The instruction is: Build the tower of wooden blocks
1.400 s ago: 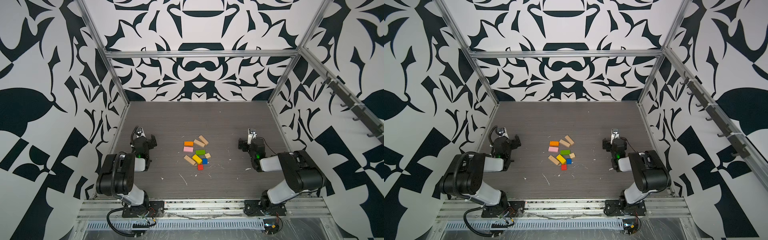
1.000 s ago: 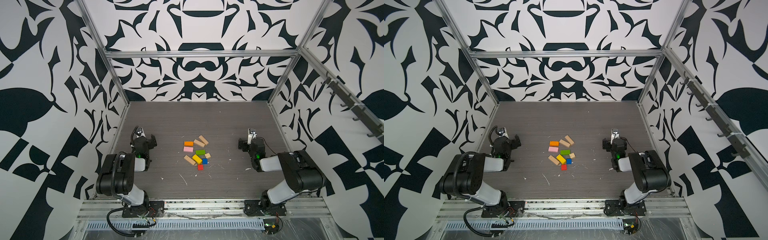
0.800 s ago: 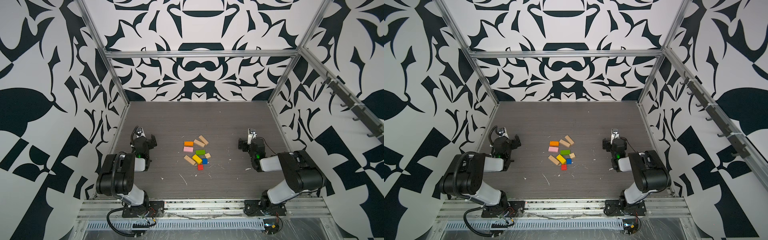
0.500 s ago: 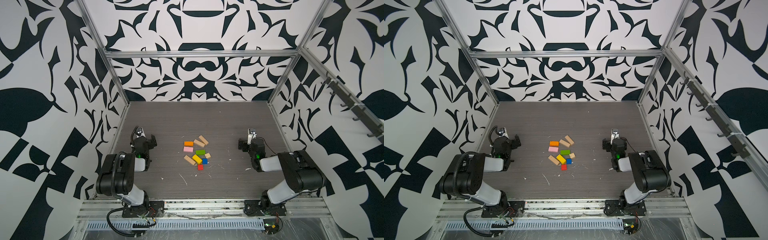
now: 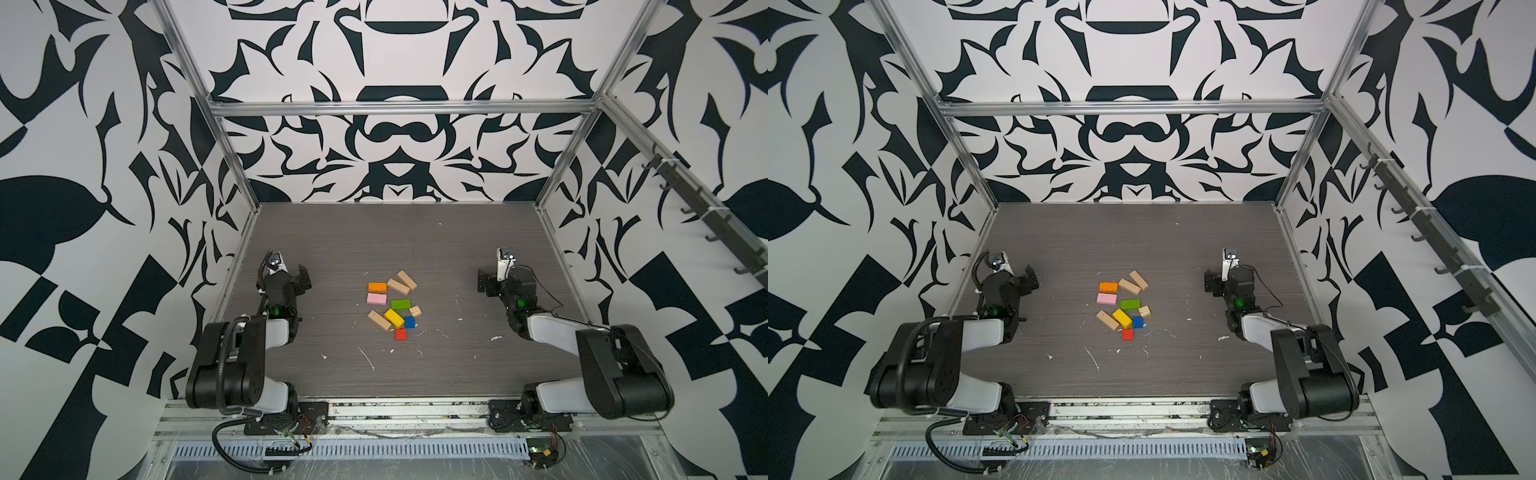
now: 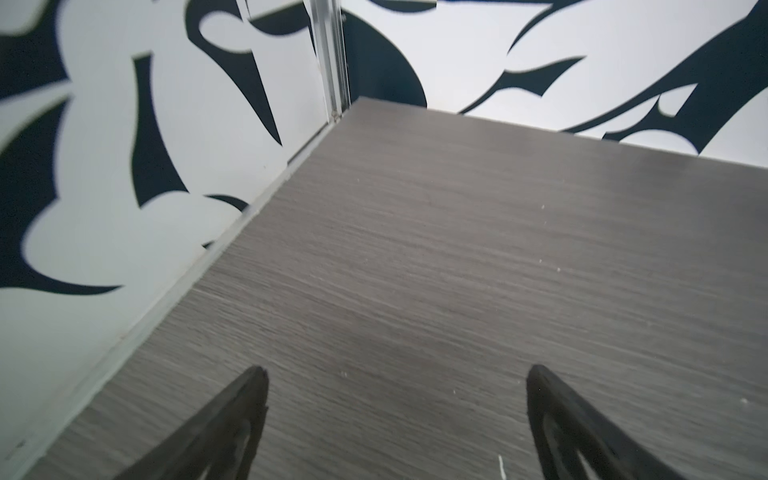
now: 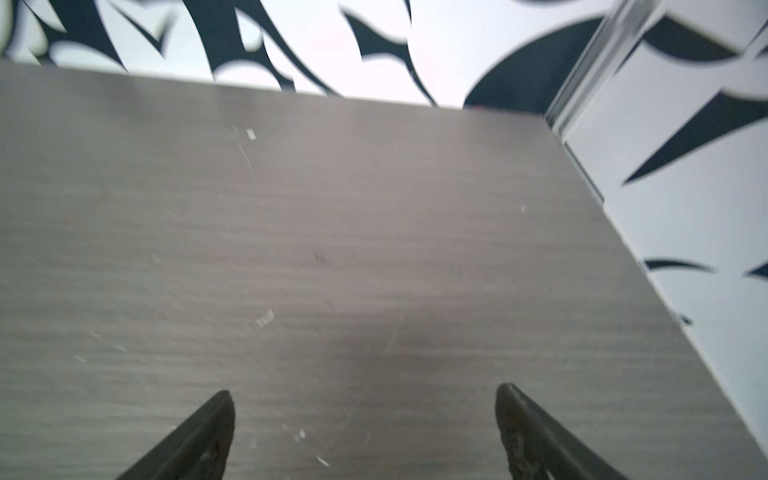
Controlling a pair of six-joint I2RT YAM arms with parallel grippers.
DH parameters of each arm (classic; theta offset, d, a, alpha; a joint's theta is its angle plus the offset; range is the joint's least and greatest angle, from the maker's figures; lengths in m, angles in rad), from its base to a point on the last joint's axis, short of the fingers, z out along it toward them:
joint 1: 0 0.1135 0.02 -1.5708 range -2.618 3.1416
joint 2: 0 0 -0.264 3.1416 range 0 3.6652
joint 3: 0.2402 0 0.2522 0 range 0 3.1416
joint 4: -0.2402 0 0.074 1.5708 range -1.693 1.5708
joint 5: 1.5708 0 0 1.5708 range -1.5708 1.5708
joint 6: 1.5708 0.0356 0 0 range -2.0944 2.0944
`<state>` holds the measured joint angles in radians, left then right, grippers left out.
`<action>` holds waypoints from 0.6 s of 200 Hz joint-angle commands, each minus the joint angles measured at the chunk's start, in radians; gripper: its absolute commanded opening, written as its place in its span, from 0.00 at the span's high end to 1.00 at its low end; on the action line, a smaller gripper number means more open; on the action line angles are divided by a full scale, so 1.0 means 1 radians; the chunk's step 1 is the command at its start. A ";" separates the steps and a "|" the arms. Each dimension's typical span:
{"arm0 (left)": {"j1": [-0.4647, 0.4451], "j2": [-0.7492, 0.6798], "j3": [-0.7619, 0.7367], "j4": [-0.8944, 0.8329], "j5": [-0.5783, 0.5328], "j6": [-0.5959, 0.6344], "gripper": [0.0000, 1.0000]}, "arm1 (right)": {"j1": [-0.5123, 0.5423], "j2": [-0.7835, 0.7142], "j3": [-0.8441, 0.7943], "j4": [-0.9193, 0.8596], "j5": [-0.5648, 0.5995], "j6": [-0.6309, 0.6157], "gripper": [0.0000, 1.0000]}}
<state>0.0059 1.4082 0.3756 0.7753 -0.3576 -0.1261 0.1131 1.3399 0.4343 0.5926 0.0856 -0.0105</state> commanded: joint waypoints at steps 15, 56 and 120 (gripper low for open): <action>-0.030 -0.115 0.195 -0.464 -0.154 -0.148 0.01 | 0.037 -0.069 0.169 -0.335 -0.084 0.086 0.00; -0.054 -0.182 0.325 -0.724 -0.061 -0.362 0.01 | 0.126 -0.042 0.376 -0.668 0.034 0.227 0.00; -0.172 -0.074 0.535 -0.965 0.148 -0.367 0.00 | 0.204 -0.013 0.504 -0.981 -0.006 0.392 0.00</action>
<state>-0.1028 1.3090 0.8604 -0.0677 -0.3077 -0.4900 0.2993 1.3533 0.9230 -0.2451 0.1081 0.2928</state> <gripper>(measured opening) 0.995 0.997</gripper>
